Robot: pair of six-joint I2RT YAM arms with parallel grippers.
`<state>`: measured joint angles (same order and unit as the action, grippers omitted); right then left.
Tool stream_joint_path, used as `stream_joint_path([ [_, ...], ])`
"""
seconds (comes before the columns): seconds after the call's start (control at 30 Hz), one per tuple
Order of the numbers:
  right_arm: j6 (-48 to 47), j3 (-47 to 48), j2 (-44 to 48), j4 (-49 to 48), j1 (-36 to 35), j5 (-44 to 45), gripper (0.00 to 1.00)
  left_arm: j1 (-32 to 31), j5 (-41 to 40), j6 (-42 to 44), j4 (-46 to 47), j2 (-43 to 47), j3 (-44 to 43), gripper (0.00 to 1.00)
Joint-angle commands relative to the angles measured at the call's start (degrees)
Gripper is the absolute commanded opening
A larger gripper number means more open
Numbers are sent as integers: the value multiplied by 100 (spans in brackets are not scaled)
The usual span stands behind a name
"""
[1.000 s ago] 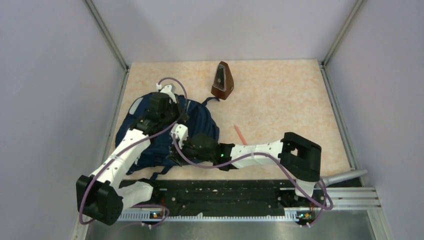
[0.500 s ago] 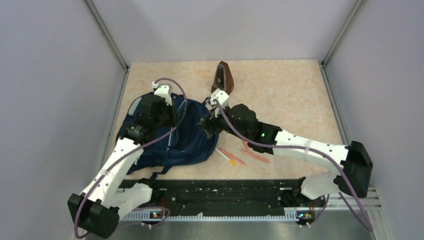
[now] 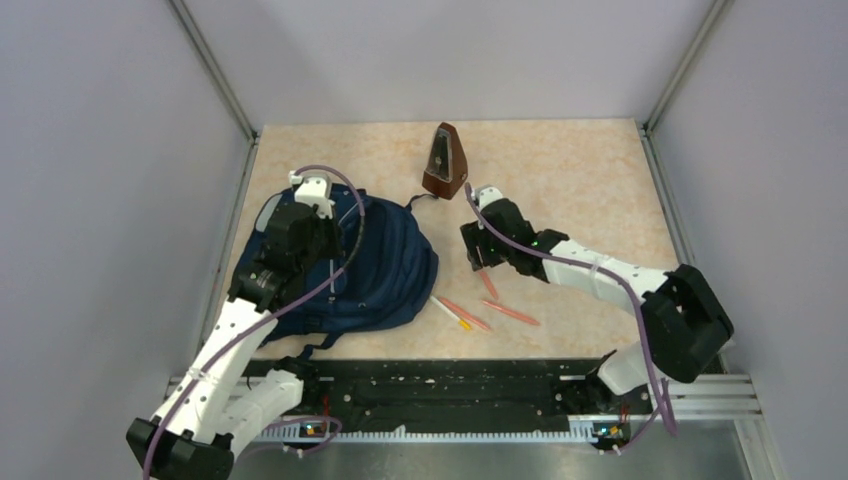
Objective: Pack the student bag
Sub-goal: Unzip the student bag at the center of the board, then pick up the stationery from the center of the board.
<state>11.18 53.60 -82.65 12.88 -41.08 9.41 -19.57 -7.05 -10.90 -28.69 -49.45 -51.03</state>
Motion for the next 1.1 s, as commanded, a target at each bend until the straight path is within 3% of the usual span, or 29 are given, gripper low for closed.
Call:
stream_joint_path([
  [0.0, 287, -157, -361, 342, -14, -36, 60, 24, -436, 159, 557, 51, -21, 0],
  [0.27, 371, -93, -1020, 572, -13, -184, 43, 27, -543, 193, 525, 136, 88, 0],
  [1.07, 532, -20, -1321, 828, -372, 454, 31, 29, -401, 167, 520, -12, 33, 0],
])
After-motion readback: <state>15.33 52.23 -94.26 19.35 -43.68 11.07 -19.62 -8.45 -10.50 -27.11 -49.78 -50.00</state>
